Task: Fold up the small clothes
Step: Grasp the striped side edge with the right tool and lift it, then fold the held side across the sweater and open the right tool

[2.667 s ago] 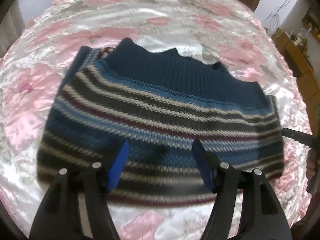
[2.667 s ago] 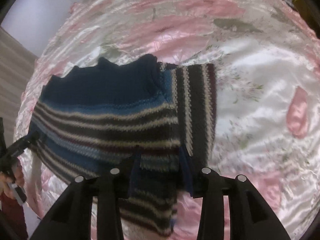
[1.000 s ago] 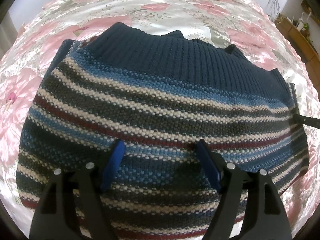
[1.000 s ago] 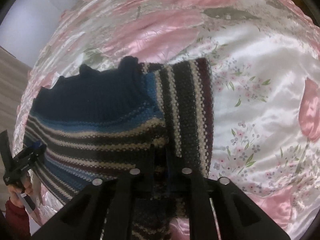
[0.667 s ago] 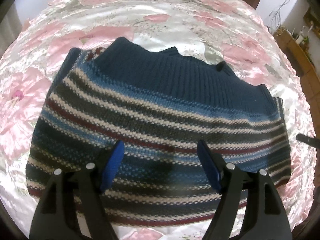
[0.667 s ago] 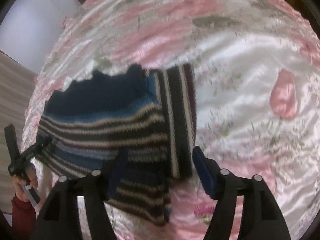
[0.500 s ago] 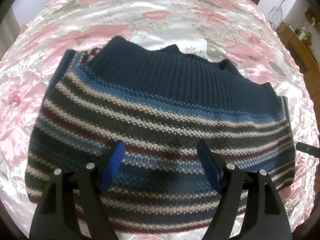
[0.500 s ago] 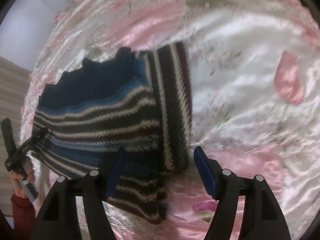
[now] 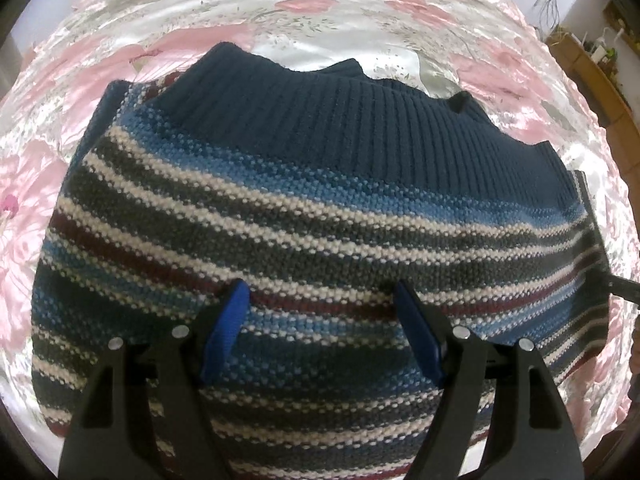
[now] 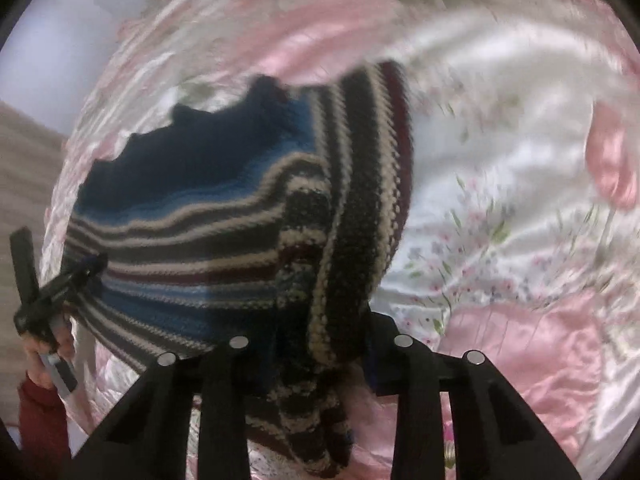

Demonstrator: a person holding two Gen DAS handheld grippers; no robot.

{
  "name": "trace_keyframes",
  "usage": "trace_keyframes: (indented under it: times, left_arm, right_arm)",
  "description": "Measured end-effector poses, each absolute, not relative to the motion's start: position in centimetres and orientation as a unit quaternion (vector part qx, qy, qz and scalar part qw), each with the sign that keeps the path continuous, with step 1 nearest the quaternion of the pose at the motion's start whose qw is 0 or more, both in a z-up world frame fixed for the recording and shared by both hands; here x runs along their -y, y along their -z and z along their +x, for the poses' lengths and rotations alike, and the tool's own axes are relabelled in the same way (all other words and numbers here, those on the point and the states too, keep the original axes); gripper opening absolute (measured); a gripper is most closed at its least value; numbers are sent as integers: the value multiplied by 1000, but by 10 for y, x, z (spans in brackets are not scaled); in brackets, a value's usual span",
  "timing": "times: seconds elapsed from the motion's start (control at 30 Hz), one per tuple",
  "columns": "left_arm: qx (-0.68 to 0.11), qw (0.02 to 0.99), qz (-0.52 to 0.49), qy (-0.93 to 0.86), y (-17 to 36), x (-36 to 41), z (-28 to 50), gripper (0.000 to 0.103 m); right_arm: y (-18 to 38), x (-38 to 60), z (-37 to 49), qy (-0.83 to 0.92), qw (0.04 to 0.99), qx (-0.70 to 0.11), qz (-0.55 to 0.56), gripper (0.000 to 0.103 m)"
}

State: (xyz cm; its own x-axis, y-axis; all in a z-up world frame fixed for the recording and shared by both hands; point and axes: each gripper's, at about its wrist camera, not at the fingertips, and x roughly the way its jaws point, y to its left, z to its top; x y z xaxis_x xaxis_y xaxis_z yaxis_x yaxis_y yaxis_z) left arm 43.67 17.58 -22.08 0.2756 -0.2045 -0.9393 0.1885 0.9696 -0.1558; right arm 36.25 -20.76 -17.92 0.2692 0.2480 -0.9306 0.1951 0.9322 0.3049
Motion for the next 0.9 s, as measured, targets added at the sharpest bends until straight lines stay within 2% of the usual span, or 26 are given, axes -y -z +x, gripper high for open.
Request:
trace_keyframes:
  times: [0.27,0.4,0.53,0.77,0.9]
  left_arm:
    - [-585,802,8,123,224,-173,436,75]
    - [-582,805,12,118,227,-170,436,77]
    - [-589,799,11,119,221,-170,438,78]
    - [-572,806,-52,143,170,-209,435,78]
    - [-565,813,-51,133,158,-238,428,78]
  right_arm:
    - [216,226,355,7,752,-616,235,33]
    - [215,214,357,25,757,-620,206,33]
    - [209,216,361,40,743,-628,228,33]
    - [137,175,372,-14,775,-587,234,32]
    - [106,117,391,-56,790,-580,190,32]
